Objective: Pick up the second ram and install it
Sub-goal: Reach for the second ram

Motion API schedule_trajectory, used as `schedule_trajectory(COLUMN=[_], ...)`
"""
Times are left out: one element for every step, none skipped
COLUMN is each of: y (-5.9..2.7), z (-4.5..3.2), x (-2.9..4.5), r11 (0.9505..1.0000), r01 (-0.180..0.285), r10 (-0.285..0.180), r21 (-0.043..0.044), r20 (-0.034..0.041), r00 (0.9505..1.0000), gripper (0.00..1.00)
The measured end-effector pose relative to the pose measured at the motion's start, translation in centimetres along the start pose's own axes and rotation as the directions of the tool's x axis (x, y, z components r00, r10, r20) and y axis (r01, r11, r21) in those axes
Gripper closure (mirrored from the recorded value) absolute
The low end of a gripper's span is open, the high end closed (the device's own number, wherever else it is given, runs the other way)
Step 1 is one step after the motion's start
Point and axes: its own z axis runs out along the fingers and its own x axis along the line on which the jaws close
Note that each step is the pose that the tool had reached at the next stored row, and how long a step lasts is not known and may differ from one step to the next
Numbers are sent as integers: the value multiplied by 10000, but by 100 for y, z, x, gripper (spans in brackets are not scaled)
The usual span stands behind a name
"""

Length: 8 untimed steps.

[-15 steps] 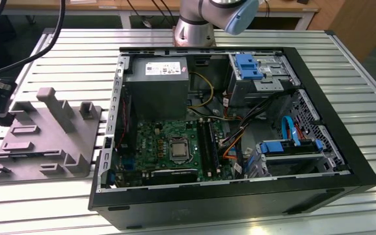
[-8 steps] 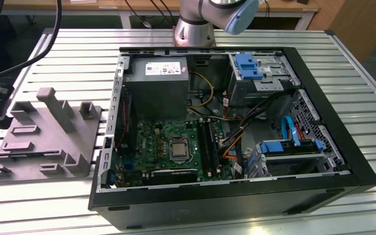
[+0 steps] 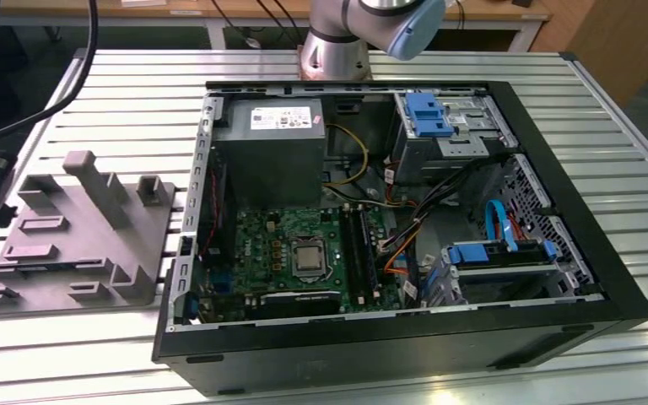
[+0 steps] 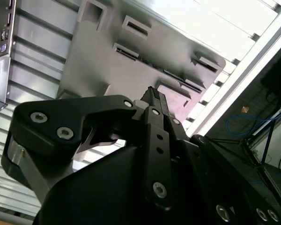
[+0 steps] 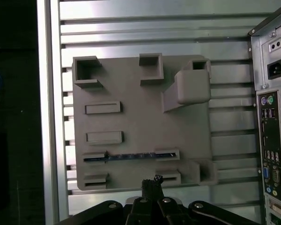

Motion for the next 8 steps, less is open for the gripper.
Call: schedule_trajectory(y=[-2,-5,-7,-10,-13,-15,-17,-18], z=[11,24,35,48,59,70,79,86], x=[6,11,15,20,25,31,36,40], r11=[10000,10000,10000,10000,10000,10000,10000,10000], r01=[0,0,0,-1,0,0,-1,-1], r10=[0,0,0,1,0,0,1,1], r21=[1,1,2,2,3,3,2,1], r20=[-1,-1,-1,-1,-3,-2,-2,-1], r00=[10000,10000,10000,10000,10000,10000,10000,10000], gripper=[90,90,90,90,90,90,90,90])
